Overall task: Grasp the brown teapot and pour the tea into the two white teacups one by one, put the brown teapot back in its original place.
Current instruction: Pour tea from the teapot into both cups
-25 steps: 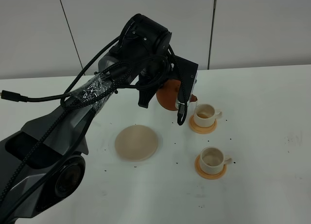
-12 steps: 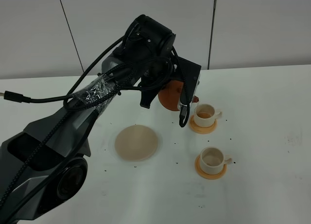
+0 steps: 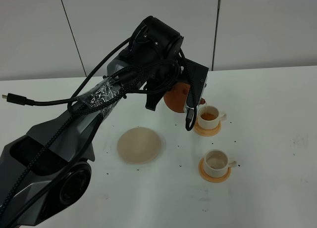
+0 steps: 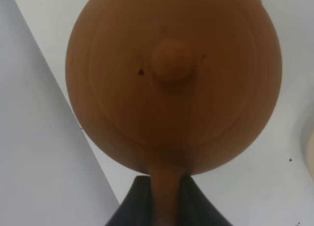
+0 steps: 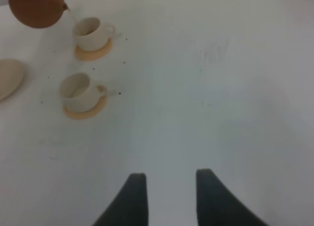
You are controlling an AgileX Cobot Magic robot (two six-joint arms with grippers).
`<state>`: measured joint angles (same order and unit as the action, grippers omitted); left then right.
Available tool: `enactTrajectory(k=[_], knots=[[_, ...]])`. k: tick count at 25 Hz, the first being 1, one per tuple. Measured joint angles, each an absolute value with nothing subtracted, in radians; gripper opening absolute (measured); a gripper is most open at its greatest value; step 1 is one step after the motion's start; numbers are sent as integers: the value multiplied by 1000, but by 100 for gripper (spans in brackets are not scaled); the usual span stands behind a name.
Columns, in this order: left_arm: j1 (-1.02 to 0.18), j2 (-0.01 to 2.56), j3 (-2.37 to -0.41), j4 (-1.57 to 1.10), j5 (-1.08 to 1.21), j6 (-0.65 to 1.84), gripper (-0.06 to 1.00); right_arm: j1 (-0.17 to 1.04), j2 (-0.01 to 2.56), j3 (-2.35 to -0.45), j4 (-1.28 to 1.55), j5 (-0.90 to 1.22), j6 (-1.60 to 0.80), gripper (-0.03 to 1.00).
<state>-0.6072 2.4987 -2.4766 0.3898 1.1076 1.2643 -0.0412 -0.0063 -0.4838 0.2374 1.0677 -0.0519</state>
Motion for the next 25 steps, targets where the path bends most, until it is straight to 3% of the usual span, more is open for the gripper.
enactTrajectory(k=[25], knots=[[-612, 2499, -2477, 435, 1108, 1233, 17, -41, -6, -484, 237, 1068, -52, 24]])
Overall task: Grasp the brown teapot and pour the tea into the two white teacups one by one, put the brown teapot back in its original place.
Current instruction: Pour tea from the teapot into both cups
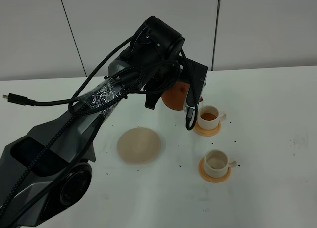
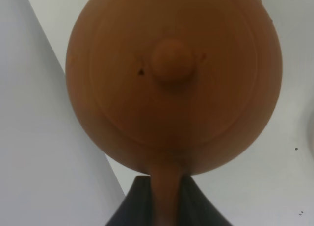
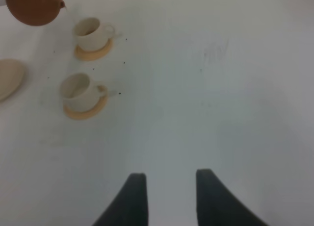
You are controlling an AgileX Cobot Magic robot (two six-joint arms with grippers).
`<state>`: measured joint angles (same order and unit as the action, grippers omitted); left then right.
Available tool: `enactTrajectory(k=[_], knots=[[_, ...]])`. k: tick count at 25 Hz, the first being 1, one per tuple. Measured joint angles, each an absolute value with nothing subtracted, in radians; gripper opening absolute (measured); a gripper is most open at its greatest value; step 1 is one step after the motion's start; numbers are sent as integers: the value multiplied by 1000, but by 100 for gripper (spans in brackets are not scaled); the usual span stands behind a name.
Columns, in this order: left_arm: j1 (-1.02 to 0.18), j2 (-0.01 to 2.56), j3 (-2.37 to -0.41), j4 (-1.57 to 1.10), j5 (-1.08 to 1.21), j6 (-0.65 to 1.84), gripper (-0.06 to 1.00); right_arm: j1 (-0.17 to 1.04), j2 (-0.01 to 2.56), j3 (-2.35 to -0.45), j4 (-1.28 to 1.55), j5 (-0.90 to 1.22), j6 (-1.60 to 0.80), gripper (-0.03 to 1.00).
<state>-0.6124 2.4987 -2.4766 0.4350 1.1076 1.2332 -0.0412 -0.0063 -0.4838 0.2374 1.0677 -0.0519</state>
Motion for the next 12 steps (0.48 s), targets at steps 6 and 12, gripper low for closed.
enactTrajectory(k=[6, 12], knots=[[-614, 2499, -2477, 434, 1108, 1231, 17, -41, -6, -484, 237, 1068, -52, 24], [-623, 2499, -2477, 436, 1108, 1230, 17, -41, -6, -484, 237, 1068, -52, 24]])
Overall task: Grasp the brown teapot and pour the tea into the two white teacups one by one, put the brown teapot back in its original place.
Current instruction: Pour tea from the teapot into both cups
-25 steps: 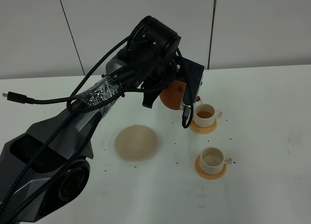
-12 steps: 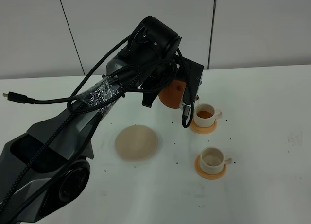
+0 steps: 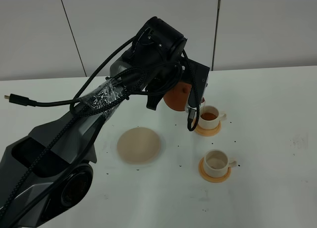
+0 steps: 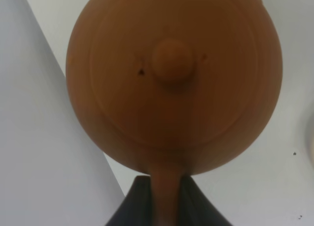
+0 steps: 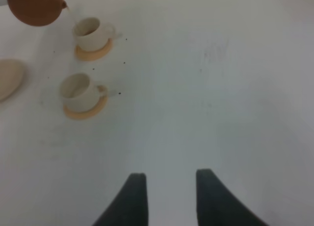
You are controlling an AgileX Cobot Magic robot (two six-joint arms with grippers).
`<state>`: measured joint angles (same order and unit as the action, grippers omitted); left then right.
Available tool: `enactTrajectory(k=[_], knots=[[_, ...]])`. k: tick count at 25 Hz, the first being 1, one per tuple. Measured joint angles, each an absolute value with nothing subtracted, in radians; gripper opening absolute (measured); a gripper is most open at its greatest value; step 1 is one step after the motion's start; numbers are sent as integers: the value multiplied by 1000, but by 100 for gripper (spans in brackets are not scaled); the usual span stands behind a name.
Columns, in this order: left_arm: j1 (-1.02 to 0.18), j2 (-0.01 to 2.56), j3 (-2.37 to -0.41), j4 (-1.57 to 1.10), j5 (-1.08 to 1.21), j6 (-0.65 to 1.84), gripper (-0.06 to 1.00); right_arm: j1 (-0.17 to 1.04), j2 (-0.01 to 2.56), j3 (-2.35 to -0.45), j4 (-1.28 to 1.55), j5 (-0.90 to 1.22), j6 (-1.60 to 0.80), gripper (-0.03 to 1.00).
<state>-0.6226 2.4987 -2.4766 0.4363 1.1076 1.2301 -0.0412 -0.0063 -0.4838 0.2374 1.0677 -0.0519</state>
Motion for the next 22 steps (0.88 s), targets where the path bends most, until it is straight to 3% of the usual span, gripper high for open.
enactTrajectory(k=[22], knots=[[-624, 2525, -2478, 436, 1115, 1215, 17, -41, -6, -484, 237, 1068, -52, 24]])
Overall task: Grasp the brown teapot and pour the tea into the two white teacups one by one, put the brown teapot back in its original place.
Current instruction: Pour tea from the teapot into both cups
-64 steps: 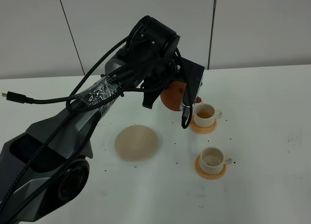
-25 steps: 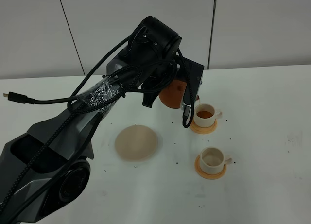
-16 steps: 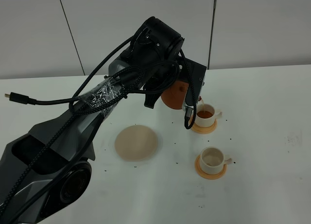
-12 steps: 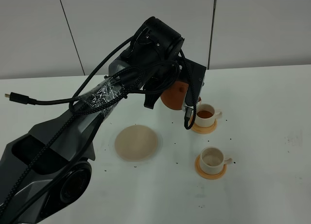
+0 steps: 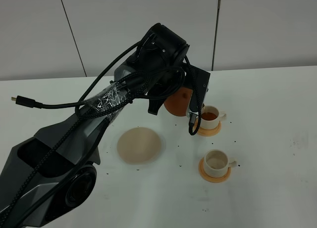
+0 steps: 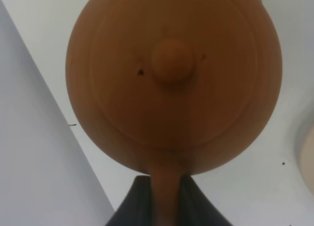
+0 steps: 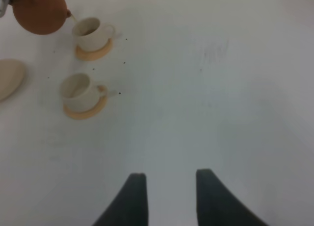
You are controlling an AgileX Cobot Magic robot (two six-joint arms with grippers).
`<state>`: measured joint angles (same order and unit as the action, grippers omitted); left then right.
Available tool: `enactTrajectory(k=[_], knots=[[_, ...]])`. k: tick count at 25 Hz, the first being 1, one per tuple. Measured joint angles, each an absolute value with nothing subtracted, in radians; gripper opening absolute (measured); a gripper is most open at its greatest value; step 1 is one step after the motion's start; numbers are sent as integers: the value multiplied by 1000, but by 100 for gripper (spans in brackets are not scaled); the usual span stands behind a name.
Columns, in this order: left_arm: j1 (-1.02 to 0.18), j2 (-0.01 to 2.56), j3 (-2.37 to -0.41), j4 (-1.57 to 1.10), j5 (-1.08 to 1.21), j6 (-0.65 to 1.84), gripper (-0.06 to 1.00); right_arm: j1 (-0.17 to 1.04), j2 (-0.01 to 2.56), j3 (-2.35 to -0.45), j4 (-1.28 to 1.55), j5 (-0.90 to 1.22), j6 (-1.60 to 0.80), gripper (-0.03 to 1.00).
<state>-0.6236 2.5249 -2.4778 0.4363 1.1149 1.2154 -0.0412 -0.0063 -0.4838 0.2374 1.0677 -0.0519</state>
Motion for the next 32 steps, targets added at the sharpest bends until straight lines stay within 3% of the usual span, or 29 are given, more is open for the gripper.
enactTrajectory(k=[32], knots=[[-624, 2525, -2478, 456, 1109, 1205, 17, -41, -6, -484, 235, 1068, -52, 24]])
